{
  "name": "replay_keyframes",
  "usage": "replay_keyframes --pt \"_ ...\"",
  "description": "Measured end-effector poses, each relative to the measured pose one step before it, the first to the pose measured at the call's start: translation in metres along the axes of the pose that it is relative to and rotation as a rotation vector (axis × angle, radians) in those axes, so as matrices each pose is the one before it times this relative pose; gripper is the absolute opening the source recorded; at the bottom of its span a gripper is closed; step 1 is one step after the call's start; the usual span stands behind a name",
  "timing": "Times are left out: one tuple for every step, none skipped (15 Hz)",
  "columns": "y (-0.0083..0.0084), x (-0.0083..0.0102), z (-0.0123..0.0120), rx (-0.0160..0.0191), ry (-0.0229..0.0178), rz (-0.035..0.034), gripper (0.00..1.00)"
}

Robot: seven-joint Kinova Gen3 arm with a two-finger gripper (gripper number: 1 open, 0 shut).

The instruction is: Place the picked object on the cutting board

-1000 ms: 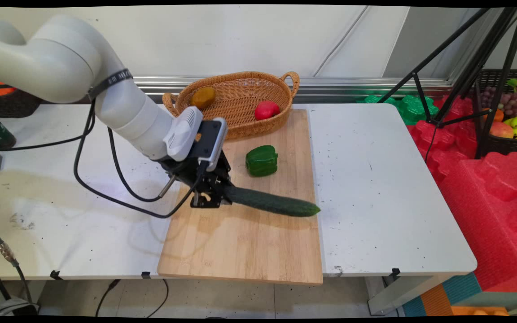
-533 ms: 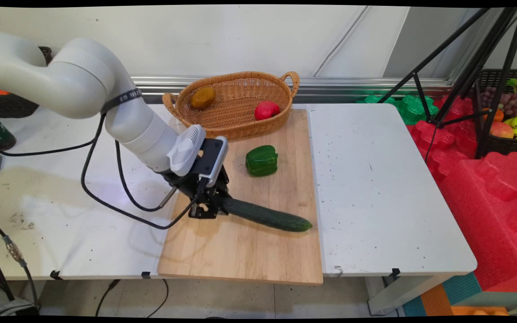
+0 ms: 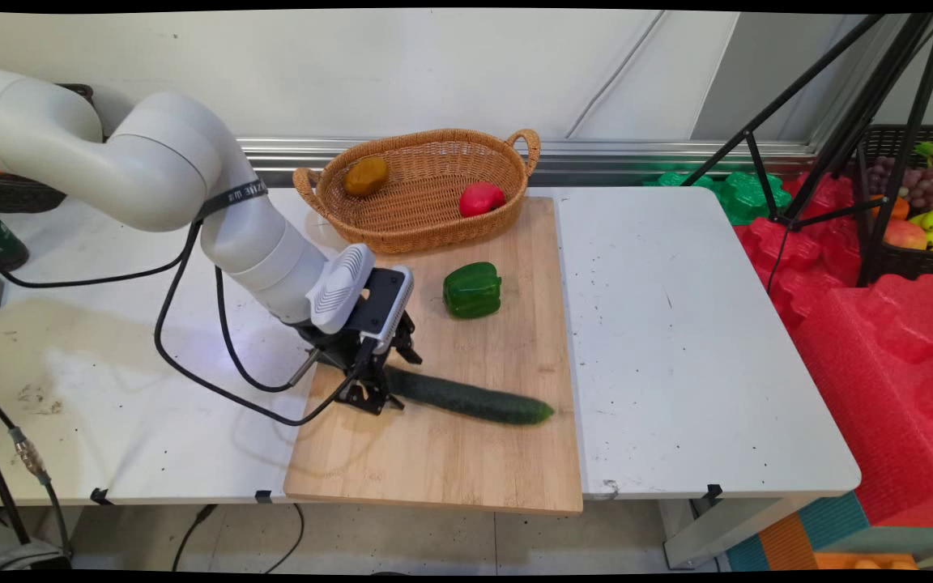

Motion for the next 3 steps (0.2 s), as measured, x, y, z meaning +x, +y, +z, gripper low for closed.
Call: replay_keyframes --pt "0.0004 -0.0002 0.00094 0.00008 0.00085 0.00122 1.0" --pt "0.00049 0.00005 0.00064 -0.0001 0.0011 0.00061 1.0" --pt "0.00065 0.00015 0.00066 0.00036 0.00164 0.00092 1.0"
